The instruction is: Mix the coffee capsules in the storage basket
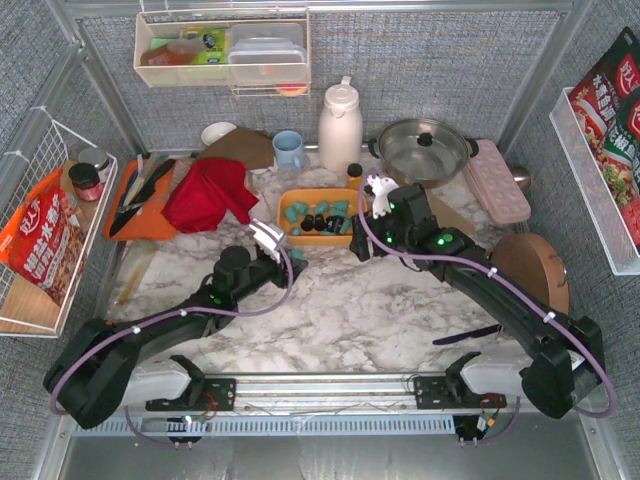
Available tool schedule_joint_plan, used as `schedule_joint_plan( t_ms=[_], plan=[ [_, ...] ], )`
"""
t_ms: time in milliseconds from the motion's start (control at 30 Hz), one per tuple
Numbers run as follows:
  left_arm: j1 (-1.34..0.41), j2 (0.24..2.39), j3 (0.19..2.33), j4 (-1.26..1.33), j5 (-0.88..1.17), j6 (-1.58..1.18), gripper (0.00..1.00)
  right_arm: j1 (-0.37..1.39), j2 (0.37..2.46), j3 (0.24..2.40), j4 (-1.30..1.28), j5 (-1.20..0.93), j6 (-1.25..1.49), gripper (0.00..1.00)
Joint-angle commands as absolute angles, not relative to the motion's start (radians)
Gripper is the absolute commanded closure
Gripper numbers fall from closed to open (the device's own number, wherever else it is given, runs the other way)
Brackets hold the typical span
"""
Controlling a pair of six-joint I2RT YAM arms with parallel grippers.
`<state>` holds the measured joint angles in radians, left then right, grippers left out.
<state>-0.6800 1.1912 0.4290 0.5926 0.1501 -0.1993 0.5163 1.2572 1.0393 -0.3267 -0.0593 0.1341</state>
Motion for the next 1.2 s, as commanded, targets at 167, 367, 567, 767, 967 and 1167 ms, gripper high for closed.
schedule_joint_plan(
  t_ms=[167,367,567,767,967,1167],
  plan=[
    [-0.76,1.306,0.383,1.033,0.3,0.125,0.49,0.534,1.244,1.041,-0.294,-0.257,0.259,0.32],
    [-0.801,1.37,0.391,1.066,0.329,0.233,0.49,0.58,1.274,1.041,-0.241,-0.303,0.317,0.37],
    [-0.829,1.425,0.403,1.133,0.336,0.243,0.49,0.624,1.325,1.042,-0.2,-0.304,0.335,0.41],
    [-0.855,1.451,0.42,1.162,0.326,0.237,0.49,0.644,1.361,1.042,-0.193,-0.291,0.333,0.43],
    [-0.867,1.462,0.426,1.19,0.327,0.232,0.49,0.652,1.368,1.039,-0.201,-0.278,0.325,0.45],
    [-0.873,1.47,0.437,1.199,0.317,0.232,0.49,0.656,1.375,1.037,-0.205,-0.277,0.327,0.51]
  ],
)
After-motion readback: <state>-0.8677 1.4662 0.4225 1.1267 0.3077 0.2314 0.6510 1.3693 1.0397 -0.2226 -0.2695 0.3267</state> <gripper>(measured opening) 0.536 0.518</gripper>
